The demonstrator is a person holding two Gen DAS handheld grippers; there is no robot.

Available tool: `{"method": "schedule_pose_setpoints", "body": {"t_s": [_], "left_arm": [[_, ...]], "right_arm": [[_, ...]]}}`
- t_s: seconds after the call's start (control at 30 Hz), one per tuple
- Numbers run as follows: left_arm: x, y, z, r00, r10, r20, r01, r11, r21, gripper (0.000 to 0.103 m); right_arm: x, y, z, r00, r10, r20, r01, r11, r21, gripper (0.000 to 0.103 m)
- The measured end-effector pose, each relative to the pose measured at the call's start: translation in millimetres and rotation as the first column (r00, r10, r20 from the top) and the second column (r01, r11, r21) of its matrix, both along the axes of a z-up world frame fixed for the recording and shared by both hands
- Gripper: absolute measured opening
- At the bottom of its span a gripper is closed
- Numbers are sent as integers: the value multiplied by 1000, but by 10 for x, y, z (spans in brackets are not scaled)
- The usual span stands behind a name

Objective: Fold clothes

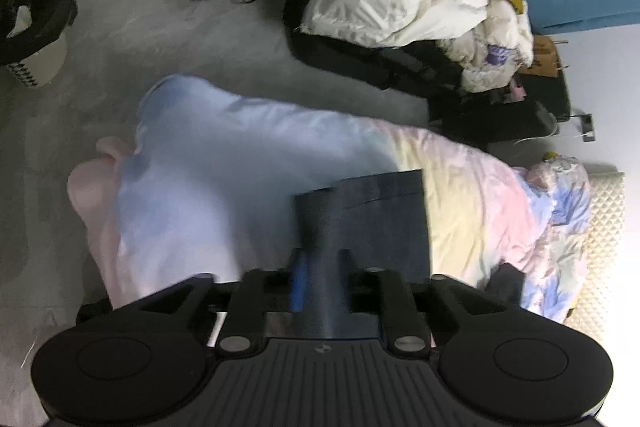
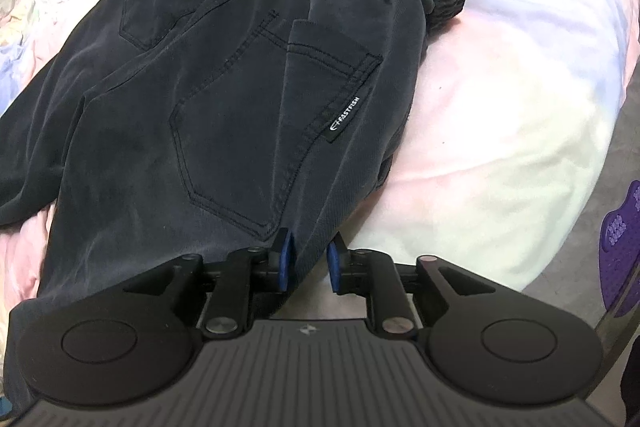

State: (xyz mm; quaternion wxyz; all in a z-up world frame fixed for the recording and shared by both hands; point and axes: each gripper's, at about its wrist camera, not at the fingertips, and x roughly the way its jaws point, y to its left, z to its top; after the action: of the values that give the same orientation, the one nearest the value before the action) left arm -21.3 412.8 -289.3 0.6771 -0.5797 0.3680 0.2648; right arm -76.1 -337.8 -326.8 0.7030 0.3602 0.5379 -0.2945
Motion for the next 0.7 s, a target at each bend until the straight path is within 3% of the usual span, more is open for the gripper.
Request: {"method": "schedule_pose_setpoints", "body": {"t_s": [0.17, 0.3, 0.47, 0.7], "left_arm": [[190, 49, 181, 997, -73, 11, 73, 997, 41, 53], [479, 100, 193, 992, -124, -1, 124, 990, 64, 57], [965, 122, 89, 983, -184, -21, 185, 980, 77, 68], [1617, 74, -141, 965, -256, -55, 259, 963, 78, 70]], "right_arm": [[-16, -36, 183, 1000, 9, 20, -8, 1000, -12, 24], [106, -6, 286, 999, 44, 30, -43, 998, -35, 24], [449, 144, 373, 994, 93, 48, -91, 995, -38, 25], [1183, 536, 390, 973, 227, 47, -228, 974, 9, 28]]}}
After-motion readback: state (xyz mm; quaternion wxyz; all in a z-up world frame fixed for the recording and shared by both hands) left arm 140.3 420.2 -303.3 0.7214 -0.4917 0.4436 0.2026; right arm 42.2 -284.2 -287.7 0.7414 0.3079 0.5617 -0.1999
